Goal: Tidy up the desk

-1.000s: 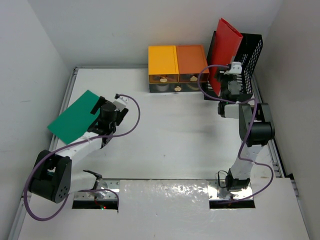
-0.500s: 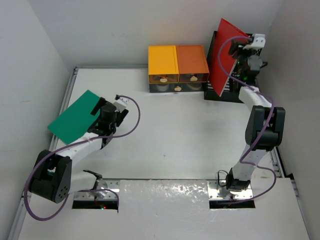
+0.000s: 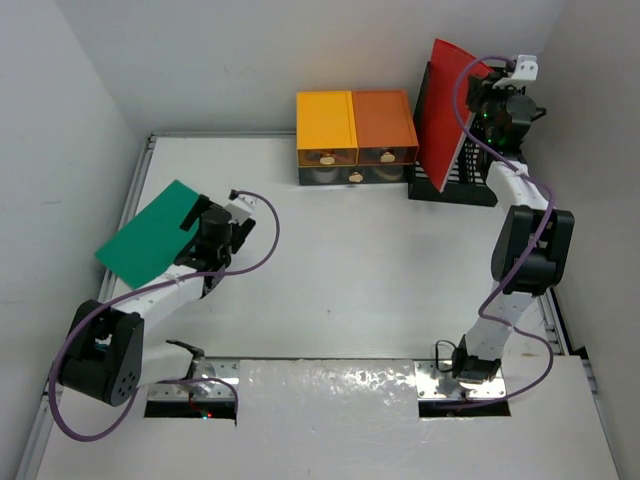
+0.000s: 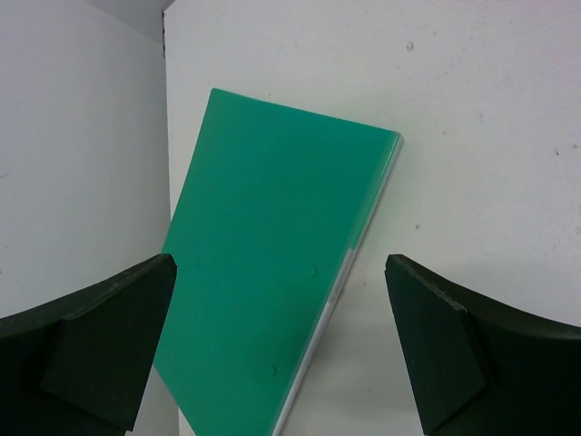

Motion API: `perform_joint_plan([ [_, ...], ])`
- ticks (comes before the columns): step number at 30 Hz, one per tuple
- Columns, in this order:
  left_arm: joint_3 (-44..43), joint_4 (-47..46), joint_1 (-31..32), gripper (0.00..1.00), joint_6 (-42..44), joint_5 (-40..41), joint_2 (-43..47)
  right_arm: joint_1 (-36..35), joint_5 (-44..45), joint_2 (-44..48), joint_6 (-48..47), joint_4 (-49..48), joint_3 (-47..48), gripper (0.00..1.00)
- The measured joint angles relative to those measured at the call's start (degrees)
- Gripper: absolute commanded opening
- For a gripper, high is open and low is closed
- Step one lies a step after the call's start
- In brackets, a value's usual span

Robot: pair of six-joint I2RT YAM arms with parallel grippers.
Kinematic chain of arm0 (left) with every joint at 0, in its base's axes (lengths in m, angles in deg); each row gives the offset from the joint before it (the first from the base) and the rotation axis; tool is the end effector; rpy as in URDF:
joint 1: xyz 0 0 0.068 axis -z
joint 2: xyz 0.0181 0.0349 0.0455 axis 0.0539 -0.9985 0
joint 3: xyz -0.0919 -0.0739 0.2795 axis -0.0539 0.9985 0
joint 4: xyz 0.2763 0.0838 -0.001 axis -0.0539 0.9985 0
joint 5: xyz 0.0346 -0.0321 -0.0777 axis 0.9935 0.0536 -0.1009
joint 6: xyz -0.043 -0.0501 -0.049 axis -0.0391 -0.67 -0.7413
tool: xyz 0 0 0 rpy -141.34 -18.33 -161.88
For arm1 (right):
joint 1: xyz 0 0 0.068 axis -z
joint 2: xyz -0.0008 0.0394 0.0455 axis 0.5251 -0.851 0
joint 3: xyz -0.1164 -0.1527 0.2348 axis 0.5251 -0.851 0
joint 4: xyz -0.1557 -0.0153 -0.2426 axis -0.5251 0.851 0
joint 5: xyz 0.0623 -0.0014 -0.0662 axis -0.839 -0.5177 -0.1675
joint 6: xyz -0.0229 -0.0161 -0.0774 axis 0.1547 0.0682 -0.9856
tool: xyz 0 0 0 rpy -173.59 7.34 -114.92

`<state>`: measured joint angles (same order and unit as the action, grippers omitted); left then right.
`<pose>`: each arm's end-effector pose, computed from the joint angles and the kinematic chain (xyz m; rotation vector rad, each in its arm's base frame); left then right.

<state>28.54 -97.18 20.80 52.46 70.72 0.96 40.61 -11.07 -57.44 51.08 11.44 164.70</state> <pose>0.2870 -0.0554 0.2004 0.5714 1.9505 0.6802 0.5296 -0.0710 0.3672 0.1610 1.2990 0.2452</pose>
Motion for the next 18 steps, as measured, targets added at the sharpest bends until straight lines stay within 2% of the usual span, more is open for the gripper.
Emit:
perform_joint_plan([
  [1,0.0,0.0,-0.1,1.0,0.0,0.0,0.0,0.2,-0.3,0.0,0.2,0.1,0.0,0.0],
  [11,0.0,0.1,-0.2,1.0,0.0,-0.5,0.0,-0.1,-1.9,3.6,0.2,-3.4,-5.0,0.0],
  [18,0.0,0.2,-0.2,0.99,0.0,-0.9,0.0,-0.5,3.1,9.7,-1.5,-7.7,-13.1,0.0],
])
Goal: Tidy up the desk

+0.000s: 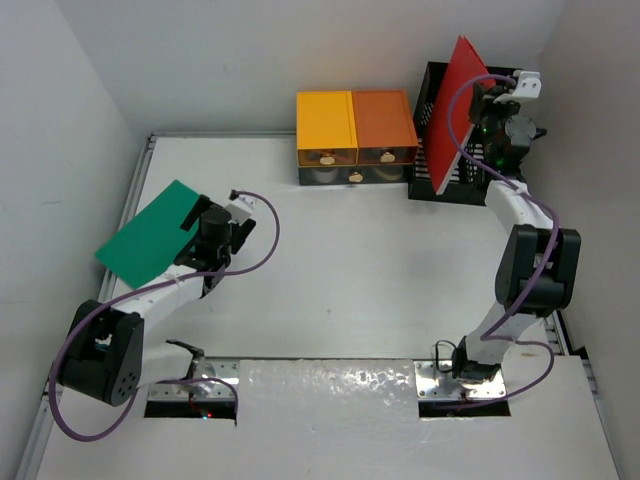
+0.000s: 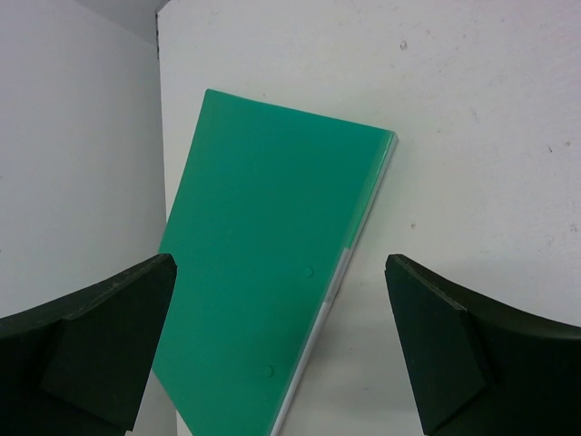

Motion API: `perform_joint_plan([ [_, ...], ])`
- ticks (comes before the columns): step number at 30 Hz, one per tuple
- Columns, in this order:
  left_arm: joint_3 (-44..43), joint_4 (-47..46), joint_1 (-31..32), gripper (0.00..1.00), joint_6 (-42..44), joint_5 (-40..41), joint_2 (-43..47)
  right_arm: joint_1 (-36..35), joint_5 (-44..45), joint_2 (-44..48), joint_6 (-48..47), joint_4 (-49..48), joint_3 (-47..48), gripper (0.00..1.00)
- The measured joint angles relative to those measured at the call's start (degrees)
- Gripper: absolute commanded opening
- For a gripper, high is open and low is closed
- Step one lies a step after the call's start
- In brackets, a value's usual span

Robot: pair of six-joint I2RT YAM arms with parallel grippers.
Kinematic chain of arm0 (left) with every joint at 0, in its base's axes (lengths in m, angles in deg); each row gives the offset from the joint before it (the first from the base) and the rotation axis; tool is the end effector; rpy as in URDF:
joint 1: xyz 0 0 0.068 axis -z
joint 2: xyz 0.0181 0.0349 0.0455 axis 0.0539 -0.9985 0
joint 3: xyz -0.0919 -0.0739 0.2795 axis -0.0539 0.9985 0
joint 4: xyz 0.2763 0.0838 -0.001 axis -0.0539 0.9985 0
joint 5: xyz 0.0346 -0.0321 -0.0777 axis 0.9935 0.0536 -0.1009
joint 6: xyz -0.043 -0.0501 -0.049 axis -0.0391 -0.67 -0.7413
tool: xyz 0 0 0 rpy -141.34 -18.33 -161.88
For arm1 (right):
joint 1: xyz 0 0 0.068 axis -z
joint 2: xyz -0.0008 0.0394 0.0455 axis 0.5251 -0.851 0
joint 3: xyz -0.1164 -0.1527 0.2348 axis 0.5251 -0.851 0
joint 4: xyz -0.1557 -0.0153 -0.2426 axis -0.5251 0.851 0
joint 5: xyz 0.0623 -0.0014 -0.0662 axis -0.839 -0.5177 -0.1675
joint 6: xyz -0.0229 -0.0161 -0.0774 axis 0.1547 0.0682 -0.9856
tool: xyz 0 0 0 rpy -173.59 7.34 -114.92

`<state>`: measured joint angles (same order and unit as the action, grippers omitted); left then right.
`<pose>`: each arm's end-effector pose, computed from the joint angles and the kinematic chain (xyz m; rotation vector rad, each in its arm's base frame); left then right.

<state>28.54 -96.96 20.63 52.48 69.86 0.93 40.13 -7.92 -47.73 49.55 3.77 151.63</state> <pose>0.2871 -0.0555 0.1995 0.5813 1.9531 0.6677 0.4751 -0.0624 0.3750 0.1664 1.2191 0.1919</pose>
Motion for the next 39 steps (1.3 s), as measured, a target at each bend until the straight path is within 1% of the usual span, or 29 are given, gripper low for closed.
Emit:
perform_joint_plan([
  [4,0.0,0.3,0.0,1.0,0.0,-0.2,0.0,0.0,3.4,1.0,-1.7,-3.1,-2.0,0.0],
  [12,0.0,0.3,0.0,1.0,0.0,-0.2,0.0,-1.0,5.4,1.0,-3.8,-5.9,-2.0,0.0],
  [18,0.0,0.3,0.0,1.0,0.0,-0.2,-0.2,-4.0,8.9,1.1,-7.5,-8.5,-2.0,0.0],
  [23,0.0,0.5,0.0,1.0,0.0,-0.2,-0.5,-5.9,11.4,1.0,-8.8,-9.9,-1.7,0.0],
  [33,0.0,0.5,0.0,1.0,0.2,-0.2,-0.9,-6.4,15.6,-3.0,-10.5,-12.7,0.0,0.0],
  [39,0.0,0.5,0.0,1.0,0.8,-0.1,-1.2,-7.3,18.1,-6.1,-12.2,-19.5,-1.5,0.0],
])
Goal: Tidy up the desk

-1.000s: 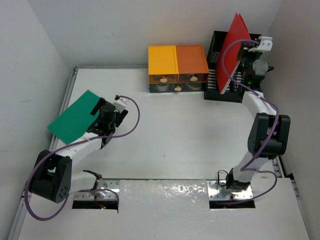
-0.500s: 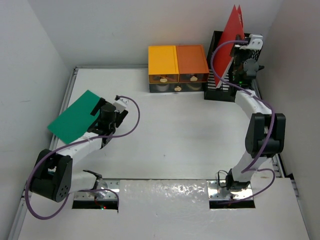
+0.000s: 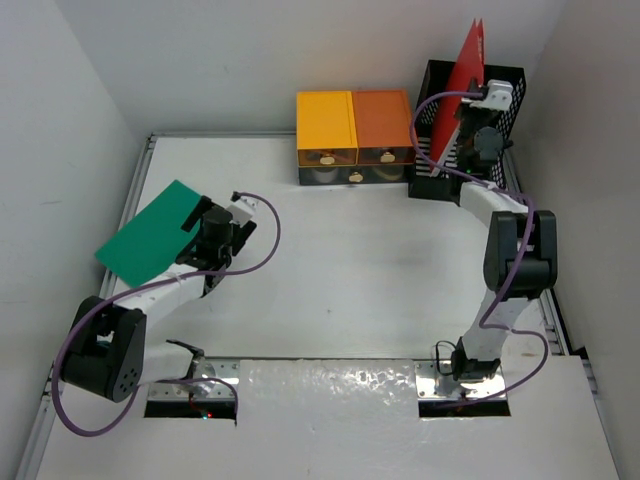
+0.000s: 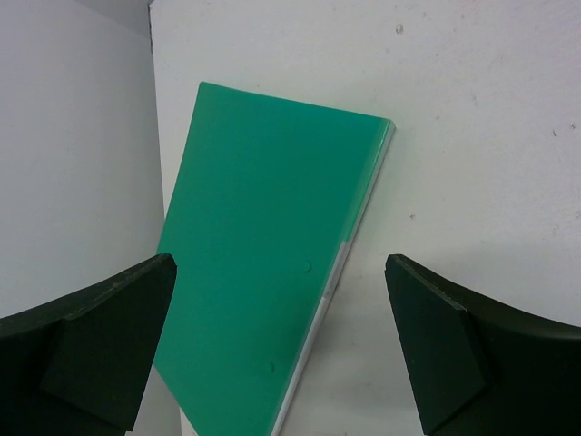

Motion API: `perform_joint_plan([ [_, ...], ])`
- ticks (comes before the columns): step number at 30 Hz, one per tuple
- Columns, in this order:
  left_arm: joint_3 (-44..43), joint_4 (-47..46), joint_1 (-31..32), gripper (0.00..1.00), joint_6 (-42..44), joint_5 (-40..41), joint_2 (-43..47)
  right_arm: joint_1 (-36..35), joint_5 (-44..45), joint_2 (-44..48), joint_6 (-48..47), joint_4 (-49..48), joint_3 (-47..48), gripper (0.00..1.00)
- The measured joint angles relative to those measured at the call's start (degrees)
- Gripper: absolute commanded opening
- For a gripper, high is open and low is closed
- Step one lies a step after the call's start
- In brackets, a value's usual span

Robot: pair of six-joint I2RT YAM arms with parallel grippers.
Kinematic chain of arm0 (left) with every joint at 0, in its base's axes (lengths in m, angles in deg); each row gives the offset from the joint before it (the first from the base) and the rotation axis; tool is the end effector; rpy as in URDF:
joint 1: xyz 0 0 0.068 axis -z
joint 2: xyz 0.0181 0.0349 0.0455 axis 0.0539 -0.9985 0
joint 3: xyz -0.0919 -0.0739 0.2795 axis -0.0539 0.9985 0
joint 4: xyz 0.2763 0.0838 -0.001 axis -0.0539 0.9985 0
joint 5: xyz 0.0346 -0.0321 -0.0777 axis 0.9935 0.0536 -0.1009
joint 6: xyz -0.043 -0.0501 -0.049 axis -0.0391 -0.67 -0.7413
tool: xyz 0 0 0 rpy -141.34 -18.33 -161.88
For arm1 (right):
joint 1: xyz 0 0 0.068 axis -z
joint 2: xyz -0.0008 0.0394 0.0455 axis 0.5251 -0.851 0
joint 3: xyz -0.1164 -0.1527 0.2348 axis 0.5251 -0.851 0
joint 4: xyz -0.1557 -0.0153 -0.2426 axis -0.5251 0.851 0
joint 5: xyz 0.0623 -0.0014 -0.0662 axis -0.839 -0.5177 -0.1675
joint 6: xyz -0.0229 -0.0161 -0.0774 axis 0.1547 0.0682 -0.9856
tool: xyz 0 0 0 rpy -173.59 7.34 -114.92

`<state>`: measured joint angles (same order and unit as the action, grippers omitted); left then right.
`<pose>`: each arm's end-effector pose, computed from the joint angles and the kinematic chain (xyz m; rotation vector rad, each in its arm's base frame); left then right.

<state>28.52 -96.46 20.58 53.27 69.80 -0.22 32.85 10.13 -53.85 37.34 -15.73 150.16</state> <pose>0.2883 -0.0557 0.1931 0.6124 1.9741 0.6796 0.4828 -0.0242 0.3594 0.2301 1.0043 -0.0532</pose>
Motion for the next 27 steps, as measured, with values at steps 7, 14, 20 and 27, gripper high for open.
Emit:
perform_joint_plan([
  [7,0.0,0.0,-0.3,1.0,0.0,0.1,-0.1,-1.4,1.5,-2.0,-1.9,-2.5,-0.8,0.0],
  [14,0.0,0.4,-0.4,1.0,0.0,0.0,-0.6,-2.1,1.3,-2.1,-2.1,-4.3,-5.9,0.0],
  [20,-2.5,3.8,-1.3,1.0,-0.7,-0.4,-3.5,-2.1,0.8,-2.1,-1.0,-2.1,-9.6,0.0],
  [27,-9.8,12.9,-8.4,1.0,-3.7,-4.1,-9.0,-2.2,0.2,-1.6,0.7,3.9,-9.5,0.61],
])
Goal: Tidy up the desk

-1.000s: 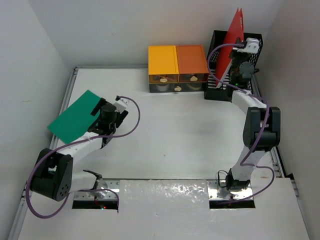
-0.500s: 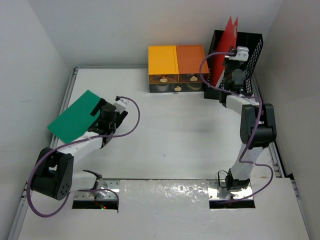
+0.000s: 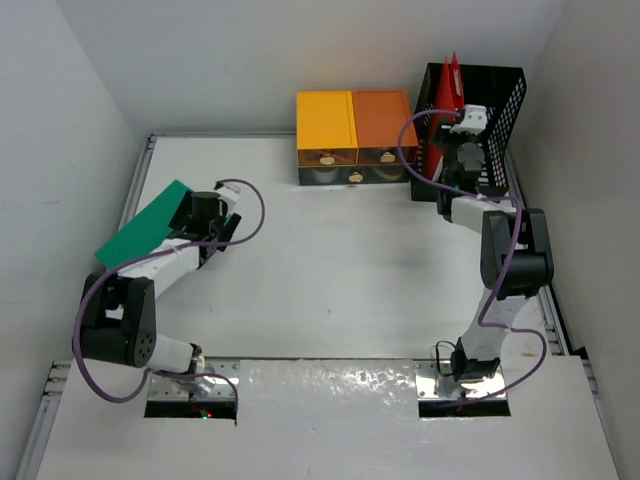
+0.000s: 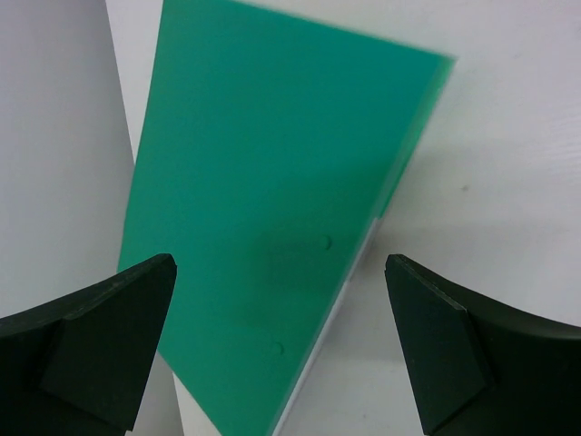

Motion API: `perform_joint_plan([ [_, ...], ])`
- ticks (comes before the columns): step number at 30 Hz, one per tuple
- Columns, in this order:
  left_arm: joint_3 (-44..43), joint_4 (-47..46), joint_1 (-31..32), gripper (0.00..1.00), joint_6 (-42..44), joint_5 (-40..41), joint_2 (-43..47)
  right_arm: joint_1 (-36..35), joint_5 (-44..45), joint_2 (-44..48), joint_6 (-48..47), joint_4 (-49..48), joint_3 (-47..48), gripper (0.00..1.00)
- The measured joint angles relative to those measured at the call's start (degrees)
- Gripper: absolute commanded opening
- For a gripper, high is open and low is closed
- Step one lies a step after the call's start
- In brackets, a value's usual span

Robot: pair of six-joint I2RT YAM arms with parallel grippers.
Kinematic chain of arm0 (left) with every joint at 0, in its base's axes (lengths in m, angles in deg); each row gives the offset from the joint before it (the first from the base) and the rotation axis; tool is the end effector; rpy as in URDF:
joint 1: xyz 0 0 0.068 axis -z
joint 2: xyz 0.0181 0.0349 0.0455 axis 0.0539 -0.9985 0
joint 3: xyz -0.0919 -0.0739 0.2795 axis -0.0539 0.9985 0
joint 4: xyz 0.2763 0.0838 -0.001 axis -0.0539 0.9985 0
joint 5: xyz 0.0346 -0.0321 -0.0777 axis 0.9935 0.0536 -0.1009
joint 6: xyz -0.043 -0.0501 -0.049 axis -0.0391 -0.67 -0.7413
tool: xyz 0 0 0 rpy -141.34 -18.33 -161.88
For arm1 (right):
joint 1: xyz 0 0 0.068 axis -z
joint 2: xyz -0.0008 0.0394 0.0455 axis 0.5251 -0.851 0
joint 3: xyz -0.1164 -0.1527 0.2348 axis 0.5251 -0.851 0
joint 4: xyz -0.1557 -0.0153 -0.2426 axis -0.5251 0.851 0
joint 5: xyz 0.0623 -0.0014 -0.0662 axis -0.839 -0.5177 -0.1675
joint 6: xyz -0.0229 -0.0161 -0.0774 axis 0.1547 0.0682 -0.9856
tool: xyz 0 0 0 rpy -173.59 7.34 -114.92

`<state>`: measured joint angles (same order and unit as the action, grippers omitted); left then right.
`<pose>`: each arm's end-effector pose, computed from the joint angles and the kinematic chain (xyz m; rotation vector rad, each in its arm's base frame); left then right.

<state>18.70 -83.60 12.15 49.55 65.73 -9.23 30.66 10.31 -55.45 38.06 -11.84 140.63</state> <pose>0.3247 -0.0225 0.1827 0.5545 2.2177 0.6678 0.4800 -0.0060 0.2752 0.2182 1.2677 -0.0406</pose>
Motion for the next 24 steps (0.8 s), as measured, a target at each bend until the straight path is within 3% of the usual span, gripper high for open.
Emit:
perform_joint_plan([
  [1,-0.4,1.4,-1.0,1.0,-0.5,-0.5,-0.1,0.0,-0.1,0.2,0.0,1.8,0.0,0.68],
  [4,-1.1,6.1,-3.3,1.0,-1.2,-2.0,-0.3,0.0,-0.3,1.4,0.6,7.9,0.1,0.76],
  [7,-1.2,11.1,-4.9,1.0,-1.7,-3.5,-0.3,0.0,-1.0,3.1,1.3,14.1,0.7,0.79],
  [18,-0.5,23.7,-17.1,1.0,0.7,-9.1,6.9,0.0,-5.8,13.3,6.6,28.7,4.9,0.81],
  [24,3.7,27.6,-20.5,0.9,3.6,-8.5,14.1,-0.3,-8.3,18.5,10.6,33.6,4.8,0.8],
])
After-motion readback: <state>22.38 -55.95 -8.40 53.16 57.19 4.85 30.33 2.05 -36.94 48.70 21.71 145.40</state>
